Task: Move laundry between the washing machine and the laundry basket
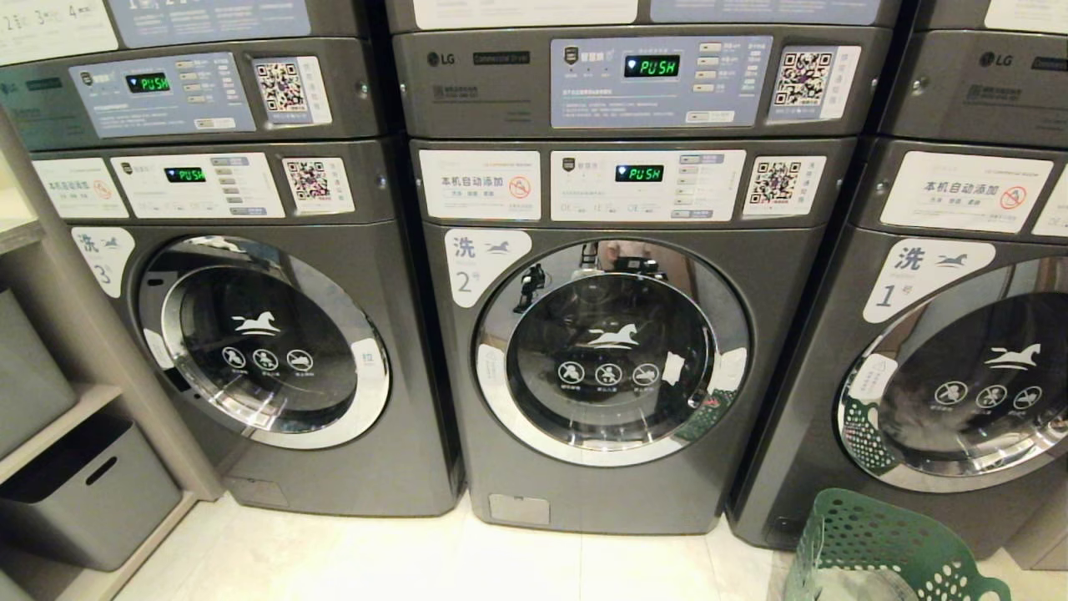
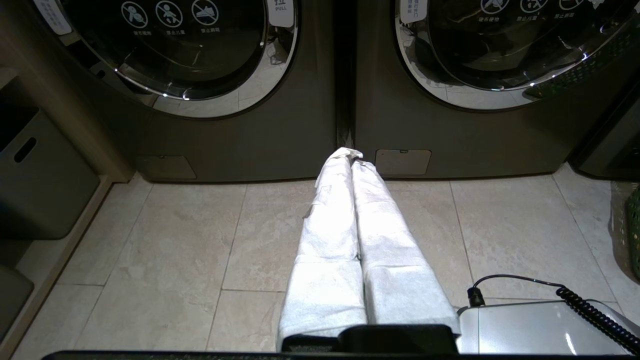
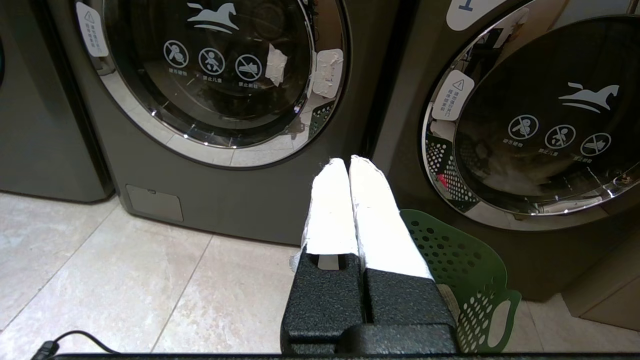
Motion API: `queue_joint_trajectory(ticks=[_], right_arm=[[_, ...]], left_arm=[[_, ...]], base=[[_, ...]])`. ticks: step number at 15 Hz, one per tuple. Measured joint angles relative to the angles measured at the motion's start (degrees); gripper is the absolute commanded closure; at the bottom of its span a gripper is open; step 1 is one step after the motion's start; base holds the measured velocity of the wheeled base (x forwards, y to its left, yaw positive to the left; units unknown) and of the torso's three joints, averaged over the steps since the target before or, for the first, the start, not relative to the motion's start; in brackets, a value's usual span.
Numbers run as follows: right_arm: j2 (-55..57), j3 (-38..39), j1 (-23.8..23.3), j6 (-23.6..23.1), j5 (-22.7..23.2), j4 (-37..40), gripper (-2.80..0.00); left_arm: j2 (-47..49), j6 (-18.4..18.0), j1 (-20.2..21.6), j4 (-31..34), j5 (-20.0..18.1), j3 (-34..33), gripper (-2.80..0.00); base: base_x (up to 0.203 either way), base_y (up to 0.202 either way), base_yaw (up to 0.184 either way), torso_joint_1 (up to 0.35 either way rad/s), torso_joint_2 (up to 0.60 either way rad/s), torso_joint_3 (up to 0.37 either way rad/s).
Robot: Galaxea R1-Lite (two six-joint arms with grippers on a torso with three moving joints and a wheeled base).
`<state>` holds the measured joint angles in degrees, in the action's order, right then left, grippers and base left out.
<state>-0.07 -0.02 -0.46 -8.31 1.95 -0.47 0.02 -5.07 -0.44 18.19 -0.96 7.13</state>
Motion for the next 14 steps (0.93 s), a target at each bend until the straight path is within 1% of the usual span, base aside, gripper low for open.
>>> queue_joint_trajectory(ticks=[3,14], right_arm=[[0.0,0.0,0.0,0.6,-0.2,0.2,0.00],[0.0,0.0,0.0,0.7,-0.2,0.3,0.00]], left_arm=[[0.0,-0.1,0.0,0.0,-0.1,0.0,0.00],[0.0,-0.2,0.0,0.2,-0.1,0.1,0.00]], base=[[0.000,0.000,0.000,0.000,0.00,0.000],[0.000,0.000,0.000,0.000,0.00,0.000]])
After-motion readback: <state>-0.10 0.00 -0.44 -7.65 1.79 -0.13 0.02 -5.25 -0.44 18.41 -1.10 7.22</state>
